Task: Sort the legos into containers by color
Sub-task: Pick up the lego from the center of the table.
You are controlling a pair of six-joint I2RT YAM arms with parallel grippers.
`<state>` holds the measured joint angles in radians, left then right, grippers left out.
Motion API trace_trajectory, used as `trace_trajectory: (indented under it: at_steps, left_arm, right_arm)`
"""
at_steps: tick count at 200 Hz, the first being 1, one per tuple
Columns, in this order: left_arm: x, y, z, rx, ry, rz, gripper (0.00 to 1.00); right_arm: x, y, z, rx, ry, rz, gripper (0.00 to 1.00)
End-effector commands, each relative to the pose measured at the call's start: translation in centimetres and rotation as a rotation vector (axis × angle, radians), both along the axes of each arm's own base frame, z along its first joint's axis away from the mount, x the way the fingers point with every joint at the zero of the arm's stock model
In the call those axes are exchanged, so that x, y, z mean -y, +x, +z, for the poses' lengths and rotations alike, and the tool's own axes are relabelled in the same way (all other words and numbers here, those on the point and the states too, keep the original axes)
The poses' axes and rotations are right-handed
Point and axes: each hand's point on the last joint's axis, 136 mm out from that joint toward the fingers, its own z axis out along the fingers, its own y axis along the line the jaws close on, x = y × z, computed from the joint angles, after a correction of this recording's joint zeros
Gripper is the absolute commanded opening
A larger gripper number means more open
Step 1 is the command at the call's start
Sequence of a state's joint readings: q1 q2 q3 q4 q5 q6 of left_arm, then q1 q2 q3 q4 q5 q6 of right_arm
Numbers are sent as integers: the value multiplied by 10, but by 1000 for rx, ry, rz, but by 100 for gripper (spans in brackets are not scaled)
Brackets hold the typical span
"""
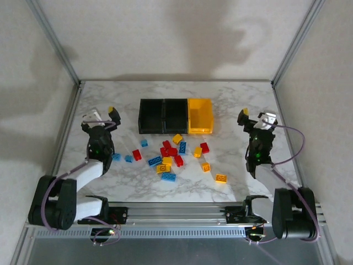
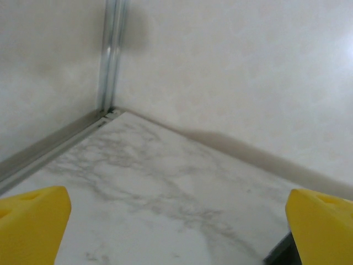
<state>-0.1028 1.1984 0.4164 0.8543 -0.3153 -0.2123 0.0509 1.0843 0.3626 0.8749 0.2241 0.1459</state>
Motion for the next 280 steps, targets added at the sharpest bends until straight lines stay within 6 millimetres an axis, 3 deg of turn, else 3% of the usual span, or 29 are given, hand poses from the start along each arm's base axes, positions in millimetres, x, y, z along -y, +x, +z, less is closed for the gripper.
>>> trace_trajectory:
  at_steps: [1,15,32,55,65,79,90,121,149,173,209,273,280]
  left_arm:
    - [3,-3,9,16,-252,-23,100]
    - [18,4,14,-7,-347,-137,100]
    - [33,12,6,-107,-413,-206,100]
    - [58,9,-11,-229,-482,-303,100]
    - [73,4,-16,-267,-499,-356,100]
    - [101,-6,-21,-329,-493,-458,95]
    - [121,-15,-29,-389,-489,-515,92]
    - [175,-48,-60,-537,-542,-684,84]
    - [207,-78,-79,-628,-523,-775,77]
    - [214,-95,-88,-676,-479,-785,73]
    - [206,-106,-96,-686,-465,-754,73]
    - [204,-114,-101,-686,-476,-757,73]
    - [203,-114,-102,-686,-478,-756,73]
  right_arm:
    - [-4,-9,27,40,233,44,99]
    - [14,-12,14,-51,490,-67,99]
    - [-15,-1,23,-130,427,107,90]
    - [-28,1,13,-266,476,145,88]
    - [-35,2,5,-374,469,164,80]
    - [-50,1,-17,-557,454,202,56]
    - [-60,-6,-37,-689,428,186,49]
    - [-99,-32,-76,-916,321,168,57]
    - [-144,-51,-101,-1029,308,221,55]
    - [-175,-67,-126,-1121,278,229,55]
    - [-207,-81,-158,-1216,258,232,58]
    - [-227,-74,-188,-1287,230,189,53]
    - [-237,-78,-192,-1296,209,211,53]
